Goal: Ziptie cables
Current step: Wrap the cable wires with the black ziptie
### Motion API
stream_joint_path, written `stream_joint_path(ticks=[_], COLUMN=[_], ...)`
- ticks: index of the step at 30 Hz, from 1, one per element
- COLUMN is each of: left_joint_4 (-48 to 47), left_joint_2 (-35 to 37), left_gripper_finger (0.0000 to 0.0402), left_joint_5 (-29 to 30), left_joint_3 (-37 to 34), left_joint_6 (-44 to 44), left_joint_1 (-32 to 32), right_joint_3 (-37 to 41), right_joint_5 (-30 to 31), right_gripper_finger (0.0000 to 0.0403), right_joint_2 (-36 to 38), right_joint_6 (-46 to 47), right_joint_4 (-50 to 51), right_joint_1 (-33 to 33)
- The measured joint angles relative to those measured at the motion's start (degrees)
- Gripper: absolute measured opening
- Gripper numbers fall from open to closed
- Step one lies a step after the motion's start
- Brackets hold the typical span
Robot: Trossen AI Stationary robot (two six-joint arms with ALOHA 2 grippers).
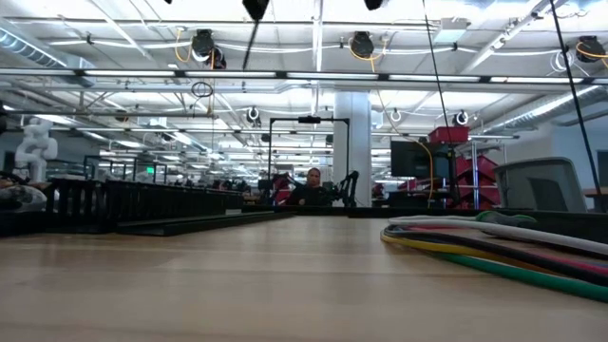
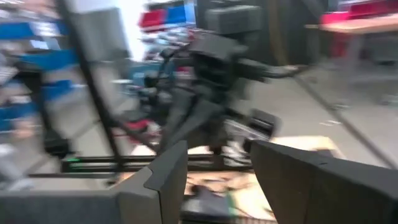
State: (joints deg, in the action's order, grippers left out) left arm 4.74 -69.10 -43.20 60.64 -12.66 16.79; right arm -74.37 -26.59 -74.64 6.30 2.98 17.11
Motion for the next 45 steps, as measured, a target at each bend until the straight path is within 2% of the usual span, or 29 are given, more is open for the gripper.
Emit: stream_joint_path(ticks=[3,9,15,20,27,34,45], left_joint_4=[2.5,4.1,3.7,3.8,3.9,4.5,14.9], left_joint_2=[-0.2,-0.2,-1.1,-1.5,-1.5,-2.4,-8.4], left_gripper_finger=[0.0000,0.0000,0.0000,0.0000,0.0000,0.0000,0.0000], left_joint_5=[-3.3,-3.5,-3.5,-3.5,-3.7,-5.8,-9.7], left_joint_3=[0.0,0.0,0.0,0.0,0.0,0.0,0.0], left_joint_6=[-1.9,-2.0,-3.5,-3.6,-4.5,-6.6,-14.1], left_joint_1=[0.1,0.1,-0.1,-1.0,-2.0,-2.1,-1.8], right_joint_3=[0.0,0.0,0.0,0.0,0.0,0.0,0.0], right_joint_5=[-4.9,-5.3,-5.4,-10.1,-15.7,-15.8,-20.7], right_gripper_finger=[0.0169,0.0169,0.0169,0.0169,0.0169,0.0169,0.0169], right_joint_2=[-0.8,-4.5,-10.2,-11.4,-11.7,-13.5,-13.8], right_joint_6=[2.0,2.1,5.1,8.3,9.6,11.5,14.2], right_joint_4=[-2.4,-10.8,-20.1,-27.1,-28.6,-31.3,-34.4], right_joint_1=[-1.3,-4.5,-5.0,-4.2,-4.0,-4.1,-4.5])
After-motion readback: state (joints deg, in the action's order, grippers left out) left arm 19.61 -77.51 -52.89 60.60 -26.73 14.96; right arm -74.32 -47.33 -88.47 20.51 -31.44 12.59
